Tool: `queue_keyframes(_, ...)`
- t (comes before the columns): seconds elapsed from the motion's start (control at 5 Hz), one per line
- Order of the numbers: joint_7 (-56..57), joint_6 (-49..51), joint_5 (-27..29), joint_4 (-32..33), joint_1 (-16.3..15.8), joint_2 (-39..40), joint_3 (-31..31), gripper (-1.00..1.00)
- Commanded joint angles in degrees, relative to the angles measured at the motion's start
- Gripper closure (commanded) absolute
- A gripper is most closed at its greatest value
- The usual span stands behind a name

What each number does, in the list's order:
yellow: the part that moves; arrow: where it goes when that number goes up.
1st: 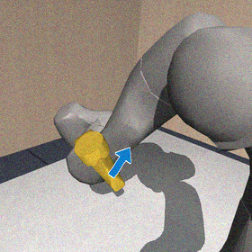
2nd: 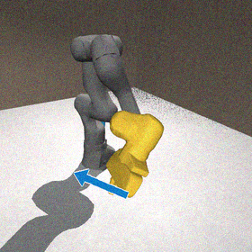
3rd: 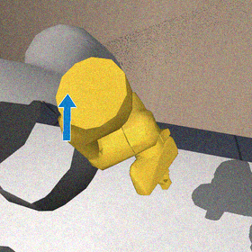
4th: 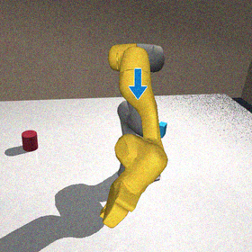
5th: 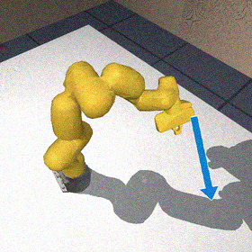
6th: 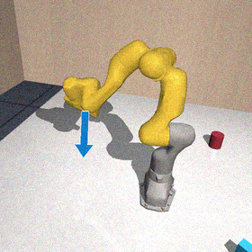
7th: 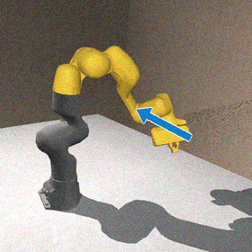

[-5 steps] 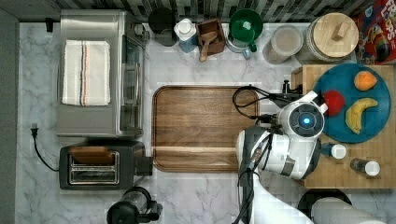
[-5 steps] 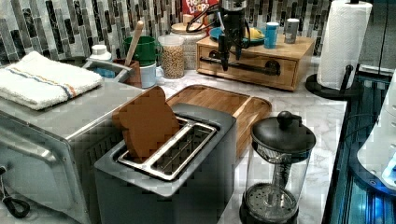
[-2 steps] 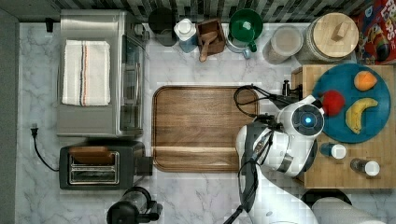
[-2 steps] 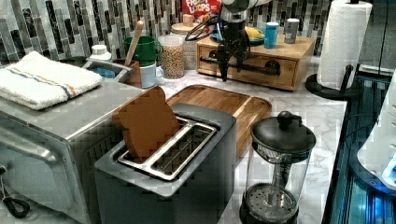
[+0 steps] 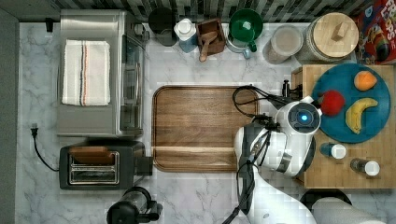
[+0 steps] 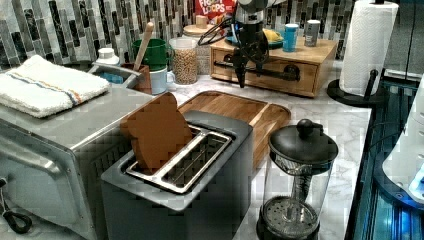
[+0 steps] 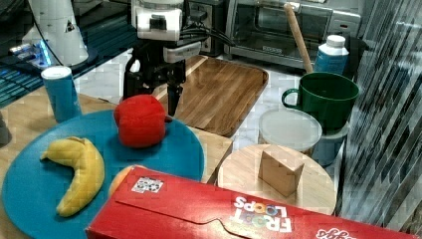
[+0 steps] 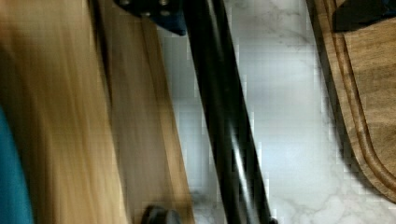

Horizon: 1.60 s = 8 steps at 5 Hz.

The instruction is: Open the drawer.

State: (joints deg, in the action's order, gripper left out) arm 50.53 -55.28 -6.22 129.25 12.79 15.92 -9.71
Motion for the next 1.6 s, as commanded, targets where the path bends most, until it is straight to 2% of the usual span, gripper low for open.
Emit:
queue_keyframes(0.2, -0.7, -9.4, 9.4, 4.4, -9.8, -1.7, 6.9, -1.00)
queue_keyframes(0.4, -9.6, -9.0, 5.1, 5.9, -11.3, -2.7, 9.5, -1.00)
queue_keyframes(0.6, -12.0, -8.1, 4.6, 7.2, -12.5, -4.2, 11.6, -1.00)
queue_keyframes(1.0, -12.8, -7.9, 6.5, 9.4, -12.6, -6.3, 16.5, -1.00)
queue_keyframes(1.2, -15.5, -7.2, 5.7, 10.6, -14.0, -8.0, 17.1, -1.00)
queue_keyframes(1.4, -16.9, -6.6, 4.3, 10.7, -13.3, -8.7, 18.5, -1.00)
queue_keyframes(1.6, -18.3, -6.3, 4.4, 10.1, -13.9, -8.5, 18.5, -1.00)
